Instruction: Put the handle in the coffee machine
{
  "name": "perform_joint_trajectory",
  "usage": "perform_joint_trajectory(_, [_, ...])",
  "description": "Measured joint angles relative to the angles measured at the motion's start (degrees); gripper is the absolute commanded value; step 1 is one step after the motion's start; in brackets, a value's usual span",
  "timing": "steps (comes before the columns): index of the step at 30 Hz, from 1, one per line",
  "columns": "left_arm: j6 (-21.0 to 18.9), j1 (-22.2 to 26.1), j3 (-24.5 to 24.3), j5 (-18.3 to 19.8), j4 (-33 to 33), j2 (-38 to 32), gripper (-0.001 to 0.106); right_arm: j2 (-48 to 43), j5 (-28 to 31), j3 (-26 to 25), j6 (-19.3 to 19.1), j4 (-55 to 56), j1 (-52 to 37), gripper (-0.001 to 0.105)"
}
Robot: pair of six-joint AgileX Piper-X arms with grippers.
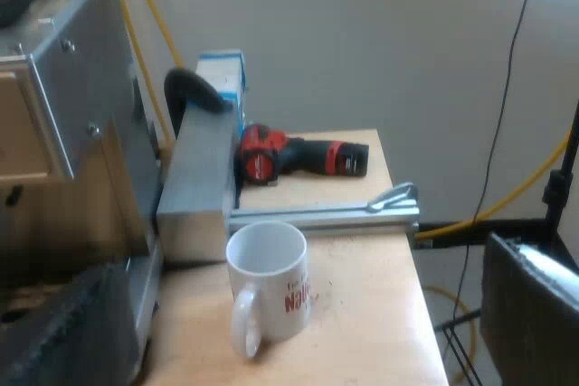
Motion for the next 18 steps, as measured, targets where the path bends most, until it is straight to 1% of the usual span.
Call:
perform_joint_trajectory(2, [-4.41,0.0,3.19,-2.53,-7.45,0.0,0.069,0.0,-0.34,1.79,0.0,-2.86,0.0,0.079])
perform_joint_trajectory(3, [-5.03,0.0,3.74,-2.84,-9.22,0.0,0.069,0.0,-0.92,2.39,0.0,-3.43,0.0,0.079])
perform_joint_trajectory(5, [-5.95,0.0,6.36,-3.68,-14.25,0.1,0.069,0.0,-2.72,5.11,0.0,-5.65,0.0,0.079])
perform_joint_trajectory(7, [-6.23,0.0,8.13,-3.99,-16.79,0.1,0.069,0.0,-3.65,6.86,0.0,-6.7,0.0,0.079])
perform_joint_trajectory(8, [-6.32,0.0,8.98,-4.0,-17.85,0.1,0.069,0.0,-4.5,8.56,0.0,-7.55,0.0,0.079])
perform_joint_trajectory(11, [-6.28,0.0,11.57,-4.29,-17.97,0.1,0.069,0.11,-4.6,12.64,0.0,-9.13,0.0,0.079])
perform_joint_trajectory(13, [-6.28,0.0,11.98,-4.32,-17.97,0.1,0.069,0.11,-4.67,15.41,0.0,-10.35,0.0,0.079])
perform_joint_trajectory(14, [-6.28,0.0,13.82,-4.29,-17.89,0.1,0.069,0.11,-4.67,17.08,0.0,-11.39,0.0,0.079])
perform_joint_trajectory(16, [-6.28,0.0,15.37,-4.29,-17.77,0.1,0.069,0.25,-4.67,20.05,0.0,-12.59,0.0,0.079])
perform_joint_trajectory(18, [-6.36,0.0,16.85,-4.29,-17.89,0.1,0.069,0.23,-4.67,21.56,0.0,-13.18,0.0,0.079])
